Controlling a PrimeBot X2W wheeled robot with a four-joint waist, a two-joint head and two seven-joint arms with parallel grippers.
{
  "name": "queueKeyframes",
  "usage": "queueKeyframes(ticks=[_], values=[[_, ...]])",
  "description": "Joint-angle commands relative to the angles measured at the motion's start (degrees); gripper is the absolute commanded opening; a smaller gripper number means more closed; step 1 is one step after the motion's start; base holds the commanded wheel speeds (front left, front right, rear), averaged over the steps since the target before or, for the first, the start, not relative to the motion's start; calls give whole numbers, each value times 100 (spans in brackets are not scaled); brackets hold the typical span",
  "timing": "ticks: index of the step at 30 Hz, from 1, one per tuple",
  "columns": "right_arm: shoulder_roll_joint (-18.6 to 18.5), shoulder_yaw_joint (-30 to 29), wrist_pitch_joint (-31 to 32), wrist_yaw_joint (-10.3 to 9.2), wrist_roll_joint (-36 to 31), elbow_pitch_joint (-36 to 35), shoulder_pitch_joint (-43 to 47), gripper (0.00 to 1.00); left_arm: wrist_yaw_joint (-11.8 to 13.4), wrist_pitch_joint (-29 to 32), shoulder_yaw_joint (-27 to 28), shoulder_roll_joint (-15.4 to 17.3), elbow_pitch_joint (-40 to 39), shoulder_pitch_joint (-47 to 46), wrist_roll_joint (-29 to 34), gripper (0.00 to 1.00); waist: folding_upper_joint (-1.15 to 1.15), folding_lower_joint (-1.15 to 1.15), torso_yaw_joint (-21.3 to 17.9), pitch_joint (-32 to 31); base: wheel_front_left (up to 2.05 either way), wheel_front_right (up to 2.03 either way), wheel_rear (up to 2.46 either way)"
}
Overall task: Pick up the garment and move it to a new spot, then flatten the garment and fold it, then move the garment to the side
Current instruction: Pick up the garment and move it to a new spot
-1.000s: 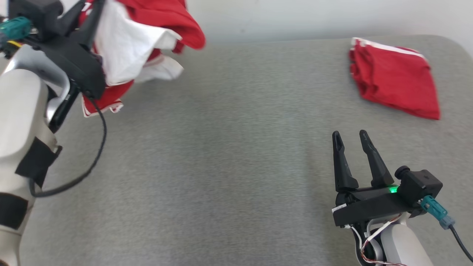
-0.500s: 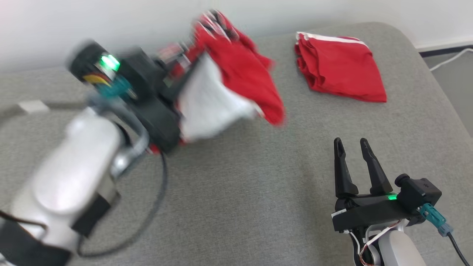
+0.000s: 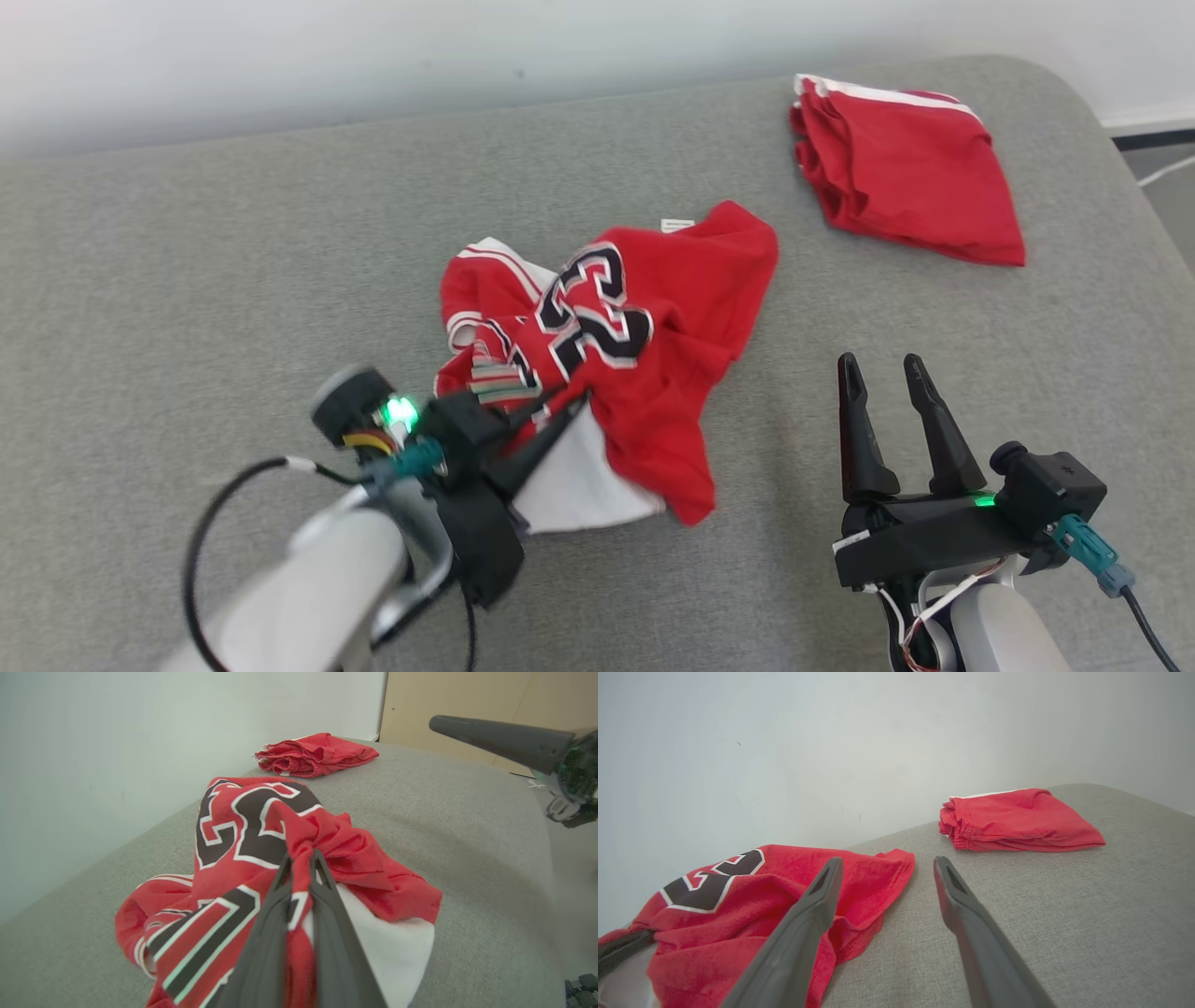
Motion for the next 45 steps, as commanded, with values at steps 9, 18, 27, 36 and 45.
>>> queueKeyframes(ticks=[9, 18, 27, 36, 45], values=[[-108, -31, -23, -6, 47, 72, 124, 100, 245, -721, -103, -323, 520, 581, -73, 100, 0, 0, 310, -175, 0, 0, 0], [-164, -164, 40, -6, 37, 25, 343, 100, 752, -964, 64, -312, 146, 1393, -236, 100, 0, 0, 658, -446, 0, 0, 0], [-174, -126, 129, -6, 22, -93, 373, 100, 1009, -1038, 388, -95, 260, 1912, -481, 100, 0, 0, 778, -449, 0, 0, 0], [-201, -60, 157, -6, 60, -126, 281, 100, 895, -1078, 478, -208, 694, 1969, -519, 100, 0, 0, 648, -310, 0, 0, 0], [-212, -44, 130, -6, 59, -116, 228, 100, 752, -1080, 600, -391, 1096, 1793, -448, 100, 0, 0, 454, -178, 0, 0, 0]])
